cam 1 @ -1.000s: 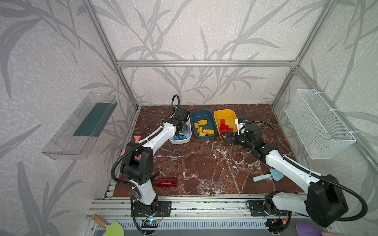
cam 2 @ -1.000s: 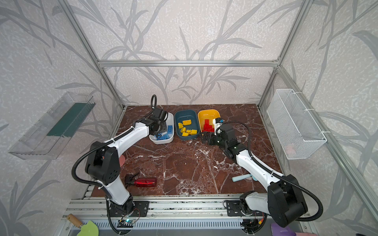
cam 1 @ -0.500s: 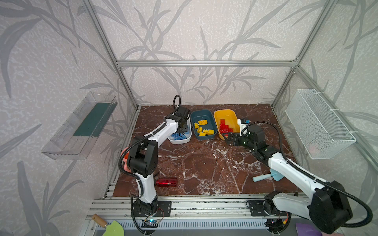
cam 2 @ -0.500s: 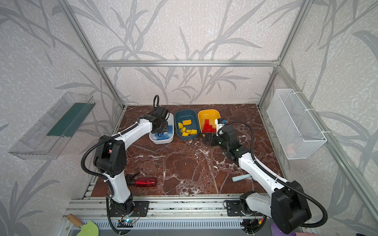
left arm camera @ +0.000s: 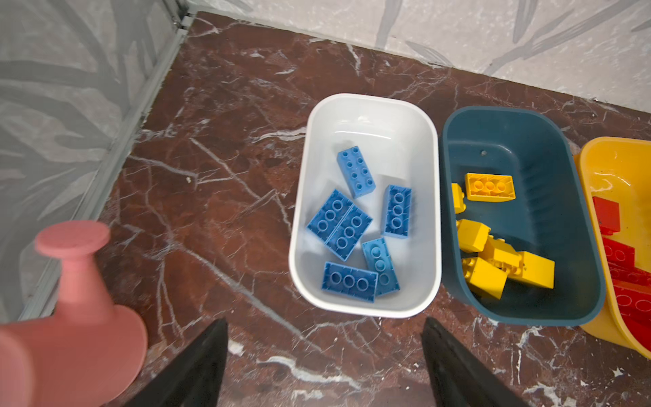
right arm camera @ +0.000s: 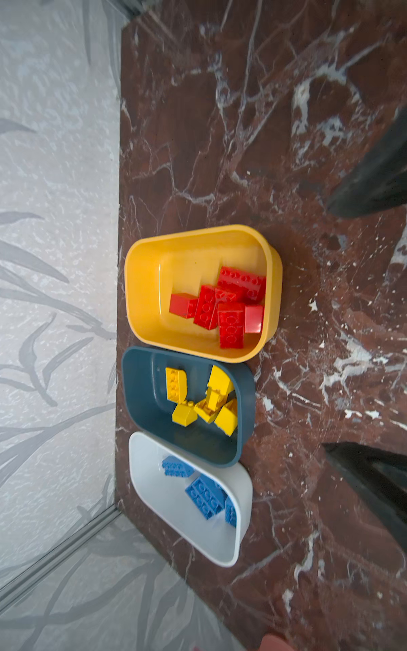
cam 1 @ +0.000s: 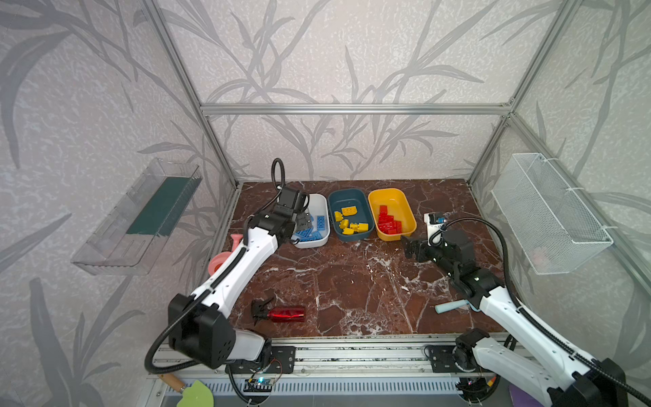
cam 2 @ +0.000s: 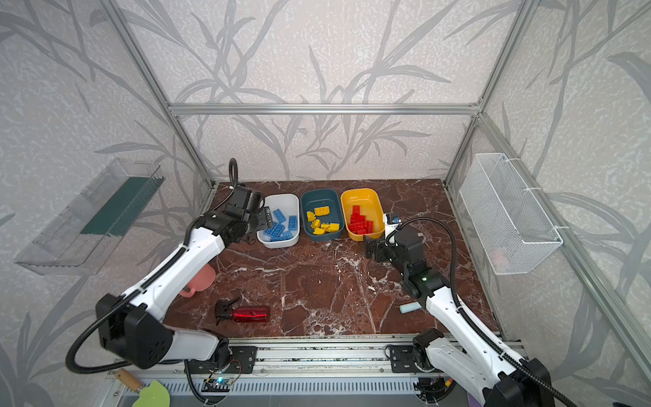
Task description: Sort the legos into containers by color
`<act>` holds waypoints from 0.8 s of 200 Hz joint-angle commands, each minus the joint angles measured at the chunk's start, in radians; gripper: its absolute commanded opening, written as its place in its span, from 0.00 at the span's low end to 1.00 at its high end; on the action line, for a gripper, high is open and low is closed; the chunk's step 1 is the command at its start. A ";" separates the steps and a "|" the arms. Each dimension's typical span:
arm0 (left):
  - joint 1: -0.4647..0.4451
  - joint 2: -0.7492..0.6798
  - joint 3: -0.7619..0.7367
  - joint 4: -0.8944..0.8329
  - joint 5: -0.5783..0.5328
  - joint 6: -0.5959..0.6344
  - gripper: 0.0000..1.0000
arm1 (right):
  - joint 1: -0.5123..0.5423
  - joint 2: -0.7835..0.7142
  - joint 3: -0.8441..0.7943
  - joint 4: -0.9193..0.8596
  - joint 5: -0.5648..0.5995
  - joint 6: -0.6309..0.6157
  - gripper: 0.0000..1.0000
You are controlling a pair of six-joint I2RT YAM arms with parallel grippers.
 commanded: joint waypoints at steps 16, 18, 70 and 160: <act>0.009 -0.231 -0.231 -0.080 -0.127 -0.061 0.87 | -0.001 -0.088 -0.147 0.088 0.184 -0.107 0.99; 0.009 -0.246 -0.244 -0.076 -0.129 -0.058 0.87 | -0.002 -0.091 -0.154 0.094 0.188 -0.106 0.99; 0.019 -0.418 -0.490 0.123 -0.155 0.090 0.90 | -0.051 0.022 -0.222 0.263 0.281 -0.145 0.99; 0.141 -0.040 -0.731 0.949 -0.115 0.453 0.92 | -0.163 0.415 -0.398 1.067 0.293 -0.223 0.99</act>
